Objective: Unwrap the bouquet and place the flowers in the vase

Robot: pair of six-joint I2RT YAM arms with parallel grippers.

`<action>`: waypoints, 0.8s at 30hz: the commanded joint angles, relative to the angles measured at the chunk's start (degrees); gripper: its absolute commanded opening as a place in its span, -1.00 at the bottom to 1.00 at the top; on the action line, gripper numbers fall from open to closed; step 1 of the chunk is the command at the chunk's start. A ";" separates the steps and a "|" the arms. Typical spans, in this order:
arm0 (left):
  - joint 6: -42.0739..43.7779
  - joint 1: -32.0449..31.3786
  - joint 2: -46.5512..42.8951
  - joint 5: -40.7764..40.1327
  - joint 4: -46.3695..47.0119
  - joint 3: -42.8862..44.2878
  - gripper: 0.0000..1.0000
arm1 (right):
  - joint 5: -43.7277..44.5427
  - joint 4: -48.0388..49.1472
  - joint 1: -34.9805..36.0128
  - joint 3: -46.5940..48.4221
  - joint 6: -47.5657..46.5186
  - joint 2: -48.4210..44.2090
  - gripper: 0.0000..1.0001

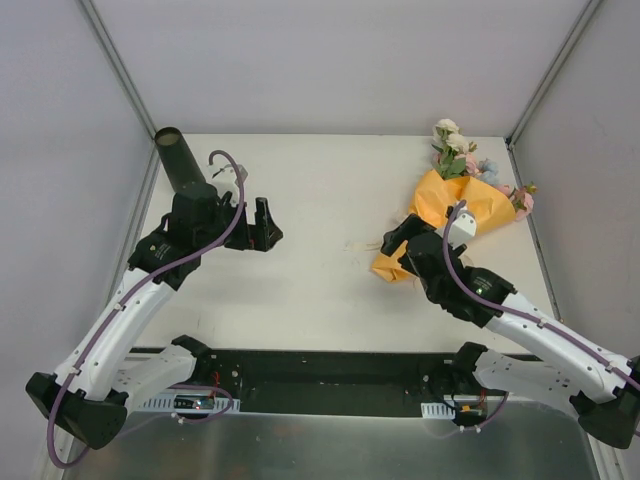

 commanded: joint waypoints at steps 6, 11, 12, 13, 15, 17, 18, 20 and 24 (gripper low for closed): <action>-0.70 -0.08 -0.63 0.24 0.69 0.07 0.97 | 6.35 -2.92 0.31 -1.78 7.39 -0.67 0.99; -0.96 -0.08 -1.42 -0.02 0.69 -0.55 0.97 | 11.36 -8.18 0.22 -2.04 16.26 1.08 0.99; -1.05 -0.08 -1.50 0.06 0.69 -0.64 0.97 | 12.85 -10.11 0.22 -1.69 20.72 2.13 0.99; -1.23 -0.08 -1.42 -0.11 0.77 -0.64 0.96 | 14.34 -12.31 0.22 -1.43 23.89 3.10 0.99; -1.32 -0.08 -0.46 -0.81 0.69 -0.38 0.96 | 16.19 -15.04 0.04 -0.90 26.90 5.12 0.99; -1.40 -0.08 0.69 -1.08 0.69 -0.11 0.96 | 17.17 -18.30 -0.57 -0.46 30.41 7.06 0.96; -1.40 -0.08 1.21 -0.82 0.69 -0.02 0.95 | 16.65 -18.48 -1.44 -0.46 30.08 7.76 0.94; -1.40 0.01 1.83 -0.64 0.69 0.15 0.95 | 14.99 -15.34 -4.08 -1.16 24.06 8.65 0.93; -1.05 0.01 1.93 -1.52 0.69 0.15 0.93 | 11.29 -7.95 -8.91 -4.76 16.55 6.64 0.33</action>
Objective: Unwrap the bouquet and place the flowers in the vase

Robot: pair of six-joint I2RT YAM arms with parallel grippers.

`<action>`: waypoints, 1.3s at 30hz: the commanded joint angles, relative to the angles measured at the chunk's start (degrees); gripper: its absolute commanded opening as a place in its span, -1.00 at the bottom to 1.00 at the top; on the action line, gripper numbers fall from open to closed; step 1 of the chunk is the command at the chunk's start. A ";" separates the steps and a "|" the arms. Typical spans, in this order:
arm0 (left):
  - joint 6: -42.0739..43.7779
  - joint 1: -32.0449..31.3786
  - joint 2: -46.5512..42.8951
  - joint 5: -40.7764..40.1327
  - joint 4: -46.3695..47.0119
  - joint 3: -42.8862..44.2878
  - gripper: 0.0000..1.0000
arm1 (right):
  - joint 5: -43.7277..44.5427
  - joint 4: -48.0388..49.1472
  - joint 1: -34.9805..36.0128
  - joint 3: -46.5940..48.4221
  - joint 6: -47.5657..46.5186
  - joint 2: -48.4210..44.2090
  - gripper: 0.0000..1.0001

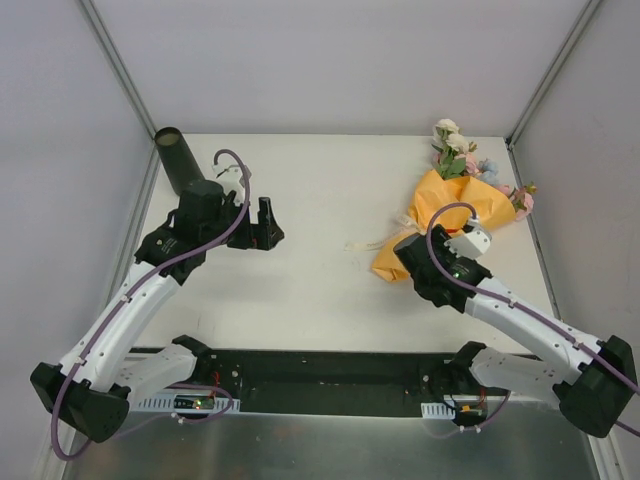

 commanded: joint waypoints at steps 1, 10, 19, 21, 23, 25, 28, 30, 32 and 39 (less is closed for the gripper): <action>-0.46 0.01 -0.39 -1.17 0.69 0.20 0.93 | -2.33 6.07 -5.24 -3.49 -5.40 -3.16 0.23; -0.55 -0.08 -2.86 -2.66 0.69 -0.68 0.93 | -15.61 19.26 -19.66 -14.31 -13.39 -8.71 0.03; -1.61 -0.08 -2.15 1.03 0.69 -0.24 0.91 | -29.40 27.26 -29.60 -10.81 -33.07 2.53 -0.12; -1.69 -0.08 -2.59 1.12 0.69 -0.24 0.91 | -31.34 28.32 -30.48 -9.84 -36.42 4.64 -0.16; -1.78 -0.08 -2.94 1.12 0.69 -0.42 0.92 | -33.45 29.72 -31.10 -9.40 -39.40 5.96 -0.14; -1.78 -0.08 -3.21 0.94 0.78 -0.42 0.92 | -34.42 30.25 -31.28 -8.96 -41.96 6.93 -0.14; -1.87 -0.08 -3.38 1.03 0.77 -0.42 0.92 | -34.86 31.57 -31.54 -8.52 -45.30 8.34 -0.14; -1.87 -0.08 -3.38 1.03 0.78 -0.42 0.92 | -35.83 32.01 -31.89 -8.17 -46.97 9.65 -0.14; -1.87 -0.08 -3.47 1.12 0.69 -0.42 0.92 | -35.66 32.01 -32.33 -7.73 -48.20 11.06 -0.14; -1.87 -0.17 -3.65 0.94 0.78 -0.51 0.92 | -39.35 32.28 -34.79 -5.01 -51.55 15.81 -0.14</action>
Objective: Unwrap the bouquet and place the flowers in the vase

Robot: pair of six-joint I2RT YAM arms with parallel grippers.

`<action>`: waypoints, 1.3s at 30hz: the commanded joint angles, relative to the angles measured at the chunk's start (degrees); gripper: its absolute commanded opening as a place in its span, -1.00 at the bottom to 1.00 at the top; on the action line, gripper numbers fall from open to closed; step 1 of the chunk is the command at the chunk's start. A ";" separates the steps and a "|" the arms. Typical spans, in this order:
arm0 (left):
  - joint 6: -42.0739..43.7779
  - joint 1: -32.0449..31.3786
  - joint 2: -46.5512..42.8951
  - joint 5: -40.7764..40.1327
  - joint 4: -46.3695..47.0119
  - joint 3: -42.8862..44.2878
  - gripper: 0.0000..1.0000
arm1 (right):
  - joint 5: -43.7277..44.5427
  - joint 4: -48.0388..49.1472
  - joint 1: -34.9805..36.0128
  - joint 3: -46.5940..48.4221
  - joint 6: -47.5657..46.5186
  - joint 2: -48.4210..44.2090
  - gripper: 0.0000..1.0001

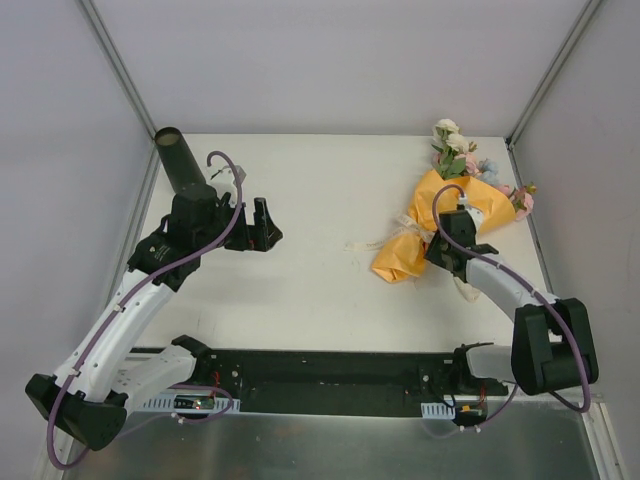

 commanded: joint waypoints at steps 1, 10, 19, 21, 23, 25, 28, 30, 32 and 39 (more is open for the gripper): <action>-0.60 -0.17 -1.22 0.81 0.80 -0.11 0.92 | -2.89 1.57 -1.68 4.33 -3.94 2.74 -0.14; 0.01 -0.17 -1.40 1.69 0.80 -0.11 0.94 | -5.96 1.74 -2.91 6.88 -6.49 7.23 -0.21; 0.45 -0.17 -1.31 2.83 1.15 -0.20 0.92 | -8.43 1.30 -4.31 8.20 -7.11 9.78 -0.18; 0.63 -0.17 -1.40 2.74 1.15 -0.29 0.91 | -8.87 1.39 -4.40 8.20 -7.29 9.78 -0.26; 0.63 -0.17 -1.31 2.75 1.15 -0.20 0.89 | -9.57 1.65 -4.58 8.20 -7.64 9.87 -0.42; 0.72 -0.17 -1.31 3.01 1.24 -0.29 0.87 | -10.97 1.83 -4.58 8.38 -8.25 10.22 -0.61; 0.80 -0.17 -1.22 3.44 1.15 -0.20 0.86 | -12.99 1.39 -4.58 8.64 -8.34 9.96 -0.91; 0.98 -0.25 -1.22 4.67 1.32 -0.29 0.82 | -14.14 0.52 -4.58 8.64 -7.99 8.56 -1.00; 0.02 -0.34 -1.05 4.85 1.41 -0.46 0.79 | -15.46 -0.28 -4.58 8.47 -7.46 6.19 -1.00; -14.47 -0.34 4.22 11.26 2.55 -3.09 0.68 | -27.85 -2.65 -4.58 9.08 -1.06 -0.50 -1.00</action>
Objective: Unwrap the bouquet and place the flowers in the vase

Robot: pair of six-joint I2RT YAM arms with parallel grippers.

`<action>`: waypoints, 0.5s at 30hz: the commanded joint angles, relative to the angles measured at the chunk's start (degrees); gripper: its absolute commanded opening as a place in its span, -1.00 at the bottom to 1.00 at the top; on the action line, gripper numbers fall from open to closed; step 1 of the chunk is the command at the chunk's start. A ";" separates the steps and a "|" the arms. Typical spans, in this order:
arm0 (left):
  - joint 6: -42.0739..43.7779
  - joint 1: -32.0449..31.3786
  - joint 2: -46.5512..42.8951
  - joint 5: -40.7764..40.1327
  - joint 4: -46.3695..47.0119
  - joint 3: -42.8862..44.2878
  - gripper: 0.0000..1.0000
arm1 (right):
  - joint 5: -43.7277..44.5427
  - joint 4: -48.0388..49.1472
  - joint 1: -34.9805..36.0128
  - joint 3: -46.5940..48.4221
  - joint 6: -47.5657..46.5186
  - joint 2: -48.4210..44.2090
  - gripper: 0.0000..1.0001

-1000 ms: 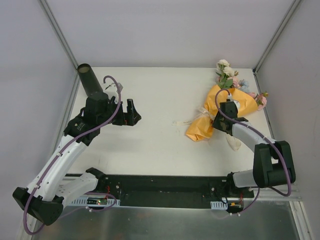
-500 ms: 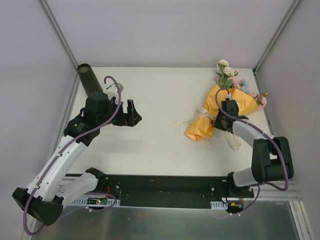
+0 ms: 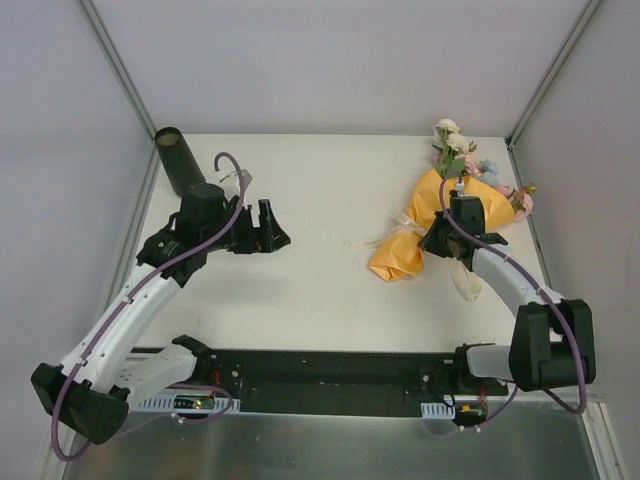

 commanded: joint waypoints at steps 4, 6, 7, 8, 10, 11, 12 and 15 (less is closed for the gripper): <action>-13.98 -0.43 8.65 6.88 9.02 -4.99 0.52 | -11.38 1.20 -0.25 1.47 8.12 -4.88 -1.00; -15.04 -0.69 12.52 7.76 13.15 -5.17 0.46 | -13.23 1.21 -0.25 1.73 9.18 -4.62 -1.00; -15.65 -1.04 14.98 8.11 15.09 -4.65 0.45 | -14.19 1.56 -0.25 1.65 9.88 -4.79 -1.00; -16.18 -1.65 17.96 8.81 16.76 -3.95 0.44 | -14.99 1.99 -0.25 1.38 10.50 -5.23 -1.00; -16.80 -3.32 22.80 10.13 20.54 -2.02 0.43 | -14.99 2.26 -0.17 1.03 11.29 -6.37 -1.00; -16.89 -4.29 25.43 10.65 23.25 -0.88 0.43 | -14.65 2.26 -0.25 0.86 11.30 -7.07 -1.00; -16.80 -5.43 27.98 10.83 25.28 0.18 0.43 | -14.12 2.26 -0.25 0.77 11.47 -7.69 -1.00; -16.97 -8.24 35.89 12.41 30.47 4.13 0.44 | -14.03 2.26 -0.25 0.24 12.35 -9.97 -1.00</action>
